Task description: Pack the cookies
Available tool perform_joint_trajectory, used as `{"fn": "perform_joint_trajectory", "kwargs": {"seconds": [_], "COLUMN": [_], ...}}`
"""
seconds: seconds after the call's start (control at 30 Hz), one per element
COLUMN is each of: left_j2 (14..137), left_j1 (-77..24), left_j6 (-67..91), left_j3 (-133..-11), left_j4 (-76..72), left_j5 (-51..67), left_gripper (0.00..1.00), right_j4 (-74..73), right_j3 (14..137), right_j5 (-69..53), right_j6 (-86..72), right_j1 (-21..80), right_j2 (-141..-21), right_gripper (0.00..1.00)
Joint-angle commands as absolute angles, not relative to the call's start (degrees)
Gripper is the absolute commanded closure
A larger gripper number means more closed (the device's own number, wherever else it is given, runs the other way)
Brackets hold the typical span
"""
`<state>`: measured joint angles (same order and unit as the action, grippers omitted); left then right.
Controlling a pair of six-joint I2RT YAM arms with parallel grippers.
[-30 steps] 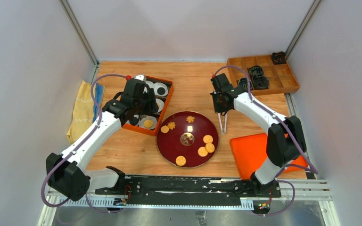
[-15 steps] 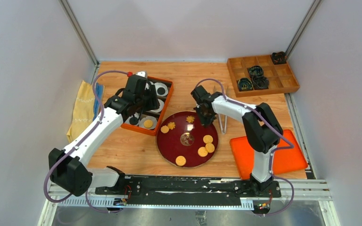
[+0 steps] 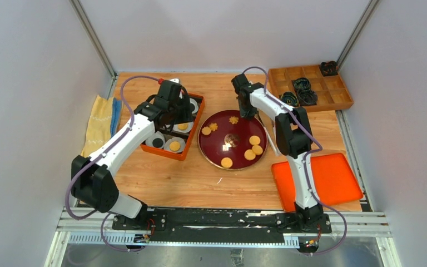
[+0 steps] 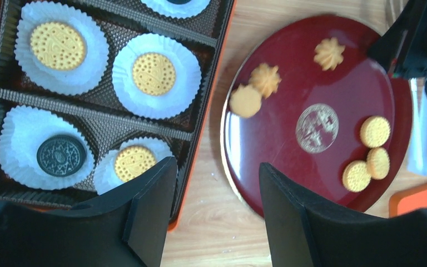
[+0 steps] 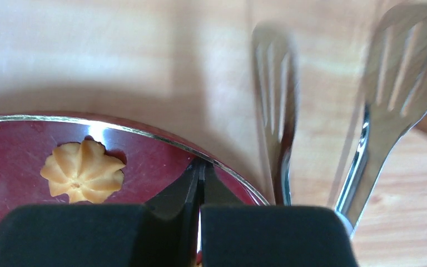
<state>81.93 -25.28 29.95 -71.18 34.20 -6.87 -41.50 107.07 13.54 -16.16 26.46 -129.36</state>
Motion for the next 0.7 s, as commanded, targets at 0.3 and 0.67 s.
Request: {"fn": "perform_joint_trajectory", "kwargs": {"seconds": [0.3, 0.67], "left_j2": [108.0, 126.4], "left_j1": [-25.5, -22.6], "left_j6": [28.3, 31.3], "left_j3": [-89.3, -107.8], "left_j4": [32.9, 38.2], "left_j5": [-12.1, -17.7], "left_gripper": [0.53, 0.85], "right_j4": [-43.0, -13.0], "right_j3": [139.6, 105.1], "right_j5": [12.9, 4.2], "right_j6": [-20.0, -18.7], "right_j1": [15.3, 15.4], "right_j2": [-147.4, -124.0], "right_gripper": [1.00, 1.00]}}
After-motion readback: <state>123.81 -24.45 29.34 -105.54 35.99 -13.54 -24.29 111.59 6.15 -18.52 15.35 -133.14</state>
